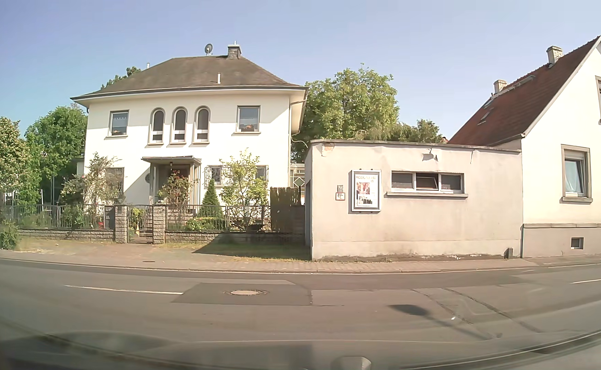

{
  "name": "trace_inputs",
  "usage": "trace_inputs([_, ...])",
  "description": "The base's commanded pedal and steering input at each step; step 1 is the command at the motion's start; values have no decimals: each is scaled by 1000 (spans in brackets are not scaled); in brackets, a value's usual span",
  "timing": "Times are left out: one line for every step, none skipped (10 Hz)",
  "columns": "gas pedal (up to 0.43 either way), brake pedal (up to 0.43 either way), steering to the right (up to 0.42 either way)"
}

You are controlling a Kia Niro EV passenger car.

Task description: Follow the waypoints while adhering to traffic rules and regulations

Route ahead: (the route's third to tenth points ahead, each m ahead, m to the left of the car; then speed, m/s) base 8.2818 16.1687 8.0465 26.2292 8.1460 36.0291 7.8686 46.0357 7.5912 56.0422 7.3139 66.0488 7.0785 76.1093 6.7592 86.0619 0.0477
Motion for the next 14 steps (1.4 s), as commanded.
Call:
trace_inputs([0,262,-257])
trace_inputs([0,262,-257])
trace_inputs([0,262,-257])
trace_inputs([0,262,-257])
trace_inputs([0,262,-257])
trace_inputs([0,262,-258])
trace_inputs([0,262,-257])
trace_inputs([0,262,-257])
trace_inputs([0,262,-257])
trace_inputs([0,262,-257])
trace_inputs([0,262,-258])
trace_inputs([0,262,-257])
trace_inputs([0,262,-257])
trace_inputs([0,262,-258])
